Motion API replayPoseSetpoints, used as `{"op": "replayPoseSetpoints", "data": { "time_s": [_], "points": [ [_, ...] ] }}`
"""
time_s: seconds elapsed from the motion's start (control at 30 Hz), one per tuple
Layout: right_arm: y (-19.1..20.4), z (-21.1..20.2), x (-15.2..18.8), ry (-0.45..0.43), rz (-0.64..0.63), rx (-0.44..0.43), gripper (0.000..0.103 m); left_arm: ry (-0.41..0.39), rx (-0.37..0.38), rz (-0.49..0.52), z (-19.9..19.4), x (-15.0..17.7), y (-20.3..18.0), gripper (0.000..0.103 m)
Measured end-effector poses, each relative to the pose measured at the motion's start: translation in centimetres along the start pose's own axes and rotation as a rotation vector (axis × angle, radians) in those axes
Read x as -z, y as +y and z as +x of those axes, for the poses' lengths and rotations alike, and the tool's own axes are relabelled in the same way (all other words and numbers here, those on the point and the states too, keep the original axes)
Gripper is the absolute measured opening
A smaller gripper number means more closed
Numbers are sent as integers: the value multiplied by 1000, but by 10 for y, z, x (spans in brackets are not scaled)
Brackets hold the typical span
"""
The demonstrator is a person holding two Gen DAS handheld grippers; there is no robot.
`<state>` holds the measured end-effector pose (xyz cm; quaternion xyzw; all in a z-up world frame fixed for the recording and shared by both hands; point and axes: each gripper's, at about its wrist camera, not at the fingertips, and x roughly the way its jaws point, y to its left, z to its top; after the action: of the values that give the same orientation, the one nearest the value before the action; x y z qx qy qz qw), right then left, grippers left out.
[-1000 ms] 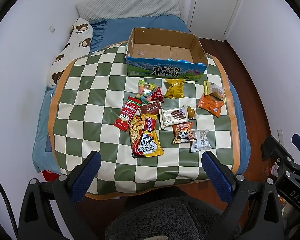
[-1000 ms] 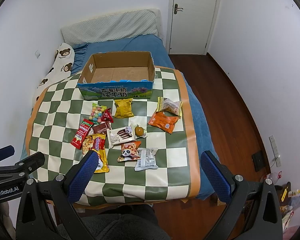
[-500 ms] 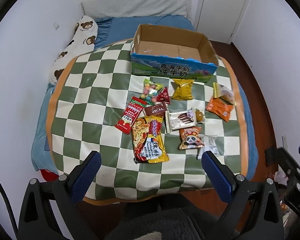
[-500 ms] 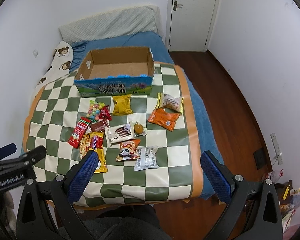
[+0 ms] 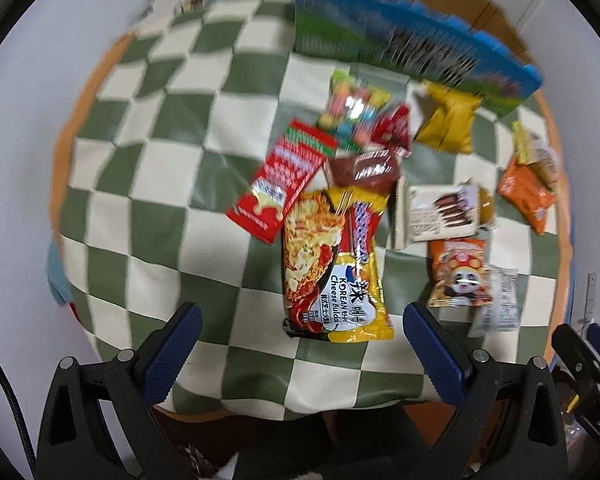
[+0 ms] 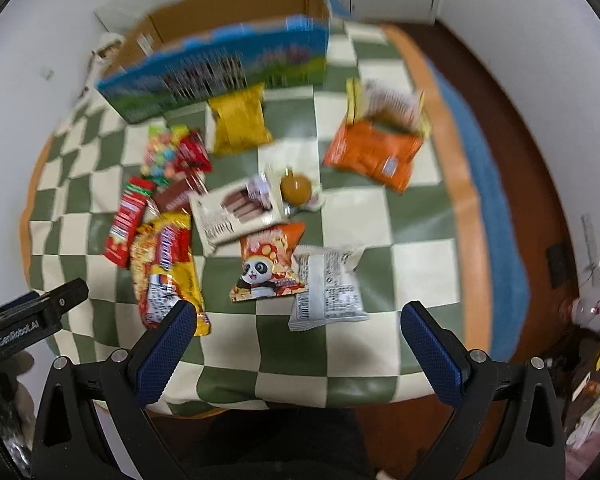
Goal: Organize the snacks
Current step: 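Grasp the Sedaap noodle pack with left tool while right tool grasps the orange panda bag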
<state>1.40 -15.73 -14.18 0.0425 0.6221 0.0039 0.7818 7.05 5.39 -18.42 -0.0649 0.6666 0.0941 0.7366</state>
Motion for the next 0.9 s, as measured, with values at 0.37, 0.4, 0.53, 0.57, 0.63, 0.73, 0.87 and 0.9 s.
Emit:
{"op": "replayPoseSetpoints", "data": {
  "time_s": [0.37,0.4,0.53,0.57,0.63,0.73,0.87,0.9],
  "points": [
    [0,98,-54,187,81,-87,103,222,45,-56,120,-31,-13,100],
    [1,105,-57,201,92,-96,103,235,45,-54,127,-31,-14,100],
    [11,129,-59,250,54,-60,98,272,34,-28,150,-31,-23,100],
    [14,134,-59,264,44,-54,95,282,30,-19,156,-30,-25,100],
    [21,145,-57,288,18,-41,90,295,24,-9,166,-26,-27,100],
    [25,158,-56,312,-10,-18,83,284,37,-23,174,-23,-24,96],
    [30,171,-54,337,-35,14,73,246,37,-17,167,-13,-22,88],
    [31,173,-54,337,-44,22,71,235,21,-2,161,-11,-23,88]
  ]
}}
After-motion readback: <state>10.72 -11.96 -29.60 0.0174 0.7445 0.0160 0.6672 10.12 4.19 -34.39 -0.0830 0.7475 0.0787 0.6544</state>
